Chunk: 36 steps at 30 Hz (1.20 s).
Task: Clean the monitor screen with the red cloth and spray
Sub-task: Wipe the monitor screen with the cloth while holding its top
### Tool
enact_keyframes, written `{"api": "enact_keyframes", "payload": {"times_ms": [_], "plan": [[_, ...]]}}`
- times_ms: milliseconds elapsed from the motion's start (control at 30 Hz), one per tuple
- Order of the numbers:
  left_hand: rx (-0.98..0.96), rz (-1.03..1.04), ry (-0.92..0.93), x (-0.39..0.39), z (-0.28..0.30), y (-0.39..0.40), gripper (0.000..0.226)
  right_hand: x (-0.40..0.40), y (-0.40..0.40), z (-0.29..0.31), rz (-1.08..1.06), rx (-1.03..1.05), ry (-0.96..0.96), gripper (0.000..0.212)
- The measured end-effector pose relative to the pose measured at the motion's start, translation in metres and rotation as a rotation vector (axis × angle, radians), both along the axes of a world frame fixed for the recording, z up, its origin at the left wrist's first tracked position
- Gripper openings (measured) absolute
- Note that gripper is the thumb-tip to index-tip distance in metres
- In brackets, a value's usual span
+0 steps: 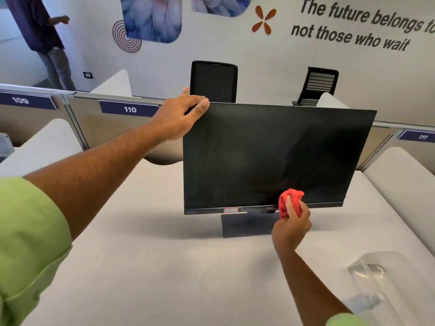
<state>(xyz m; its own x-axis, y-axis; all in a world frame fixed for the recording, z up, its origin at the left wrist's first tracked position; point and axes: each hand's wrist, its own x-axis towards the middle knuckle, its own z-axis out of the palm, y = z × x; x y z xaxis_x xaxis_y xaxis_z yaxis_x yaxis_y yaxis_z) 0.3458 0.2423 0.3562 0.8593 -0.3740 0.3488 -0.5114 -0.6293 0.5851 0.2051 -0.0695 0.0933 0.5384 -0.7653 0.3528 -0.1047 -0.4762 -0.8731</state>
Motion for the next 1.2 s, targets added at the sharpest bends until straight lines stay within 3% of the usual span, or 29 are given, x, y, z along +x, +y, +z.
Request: {"api": "enact_keyframes", "payload": {"times_ms": [100, 167, 233, 400, 533, 633, 867, 967, 1067, 1200], "plan": [[0.003, 0.017, 0.000, -0.004, 0.000, -0.003, 0.076, 0.002, 0.034, 0.004, -0.119, 0.191, -0.012, 0.048], [0.006, 0.031, 0.007, -0.005, -0.001, 0.001, 0.076, 0.001, 0.075, 0.004, -0.072, 0.072, 0.057, 0.063], [0.008, 0.036, 0.003, -0.006, -0.003, 0.002, 0.075, -0.007, 0.118, -0.001, 0.051, -0.069, 0.117, 0.071], [0.036, 0.050, -0.004, -0.004, -0.002, -0.003, 0.076, -0.021, 0.183, -0.016, 0.461, -0.193, 0.241, 0.078], [0.192, 0.050, -0.032, 0.000, 0.003, -0.002, 0.081, -0.013, 0.188, -0.013, 0.767, -0.274, 0.409, 0.078], [0.345, 0.043, -0.084, 0.004, 0.006, -0.006, 0.085, -0.008, 0.166, 0.002, 0.851, -0.305, 0.383, 0.076], [0.494, 0.028, -0.219, -0.007, 0.002, -0.067, 0.079, -0.008, 0.135, 0.029, 0.745, -0.733, 0.123, 0.062], [0.508, 0.089, -0.235, -0.014, -0.001, -0.101, 0.081, 0.000, 0.134, 0.026, 0.775, -0.863, 0.130, 0.064], [0.553, 0.162, -0.224, -0.011, 0.004, -0.114, 0.086, 0.002, 0.111, 0.014, 0.751, -0.882, 0.186, 0.065], [0.507, 0.161, -0.233, -0.005, -0.001, -0.108, 0.087, -0.005, 0.056, 0.004, 0.524, -0.752, 0.052, 0.048]]}}
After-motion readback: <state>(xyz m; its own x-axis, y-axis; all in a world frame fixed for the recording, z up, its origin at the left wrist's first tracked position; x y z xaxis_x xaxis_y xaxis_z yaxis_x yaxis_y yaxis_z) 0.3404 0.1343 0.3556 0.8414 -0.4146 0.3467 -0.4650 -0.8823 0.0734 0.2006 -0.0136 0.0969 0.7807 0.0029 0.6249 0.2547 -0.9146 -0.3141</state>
